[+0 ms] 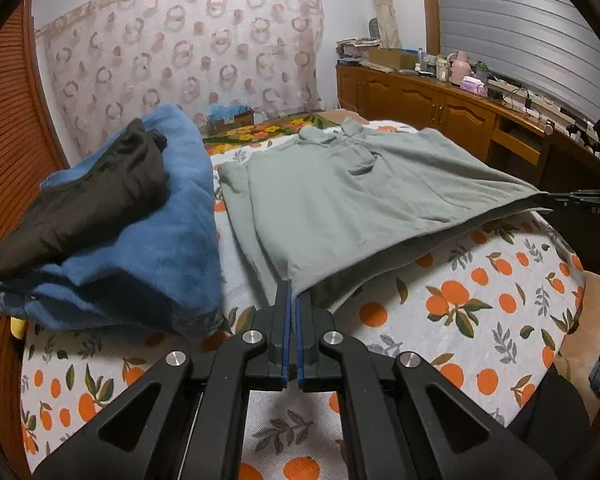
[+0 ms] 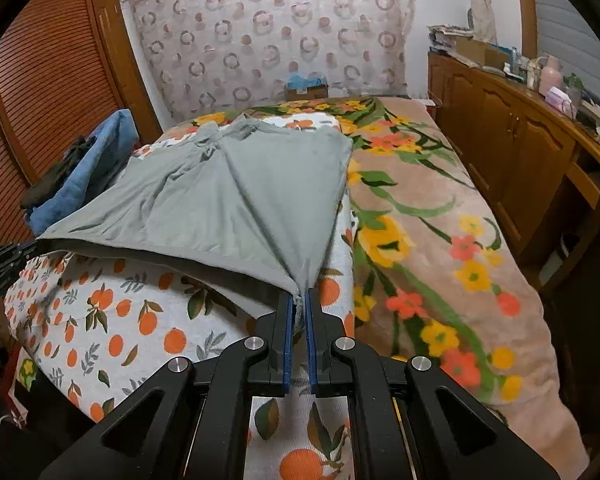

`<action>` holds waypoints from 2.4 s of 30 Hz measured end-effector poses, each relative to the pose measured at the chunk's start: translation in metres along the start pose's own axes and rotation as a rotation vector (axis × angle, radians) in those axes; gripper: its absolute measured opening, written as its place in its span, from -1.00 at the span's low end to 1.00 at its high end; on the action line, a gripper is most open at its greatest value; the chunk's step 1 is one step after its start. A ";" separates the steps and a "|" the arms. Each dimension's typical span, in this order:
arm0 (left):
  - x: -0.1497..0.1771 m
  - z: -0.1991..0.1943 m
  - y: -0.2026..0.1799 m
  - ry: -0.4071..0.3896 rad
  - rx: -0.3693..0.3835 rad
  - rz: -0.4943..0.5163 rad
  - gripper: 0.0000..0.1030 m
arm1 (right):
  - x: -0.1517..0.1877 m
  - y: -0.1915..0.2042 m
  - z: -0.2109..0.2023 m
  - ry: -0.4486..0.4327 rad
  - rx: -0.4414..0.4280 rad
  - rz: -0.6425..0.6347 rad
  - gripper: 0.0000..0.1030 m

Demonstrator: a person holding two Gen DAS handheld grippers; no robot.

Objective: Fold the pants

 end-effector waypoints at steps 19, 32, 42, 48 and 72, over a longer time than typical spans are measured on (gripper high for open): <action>0.011 -0.004 0.020 0.016 0.055 -0.062 -0.34 | -0.044 0.058 0.007 0.037 0.005 -0.174 -0.36; 0.005 -0.004 0.023 -0.007 0.053 -0.076 -0.33 | -0.038 0.040 -0.012 0.026 0.055 -0.139 -1.00; -0.010 0.005 0.023 -0.031 0.071 -0.113 -0.07 | -0.057 0.018 -0.006 -0.041 0.045 -0.086 -0.77; -0.013 0.018 0.020 -0.015 0.072 -0.119 -0.07 | -0.089 -0.005 0.040 -0.055 0.019 -0.082 -0.35; -0.010 0.053 0.005 0.102 0.065 -0.062 -0.07 | -0.159 -0.087 0.143 -0.037 -0.037 0.013 -1.00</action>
Point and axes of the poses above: each gripper's, at about its wrist camera, not at the fingertips, and z roughly the way its jaws point, y to its left, x to its underside, the point moved 1 cm from there along z, roughly the way its jaws point, and after that the axes turned 15 degrees about -x, right-handed, at the moved point
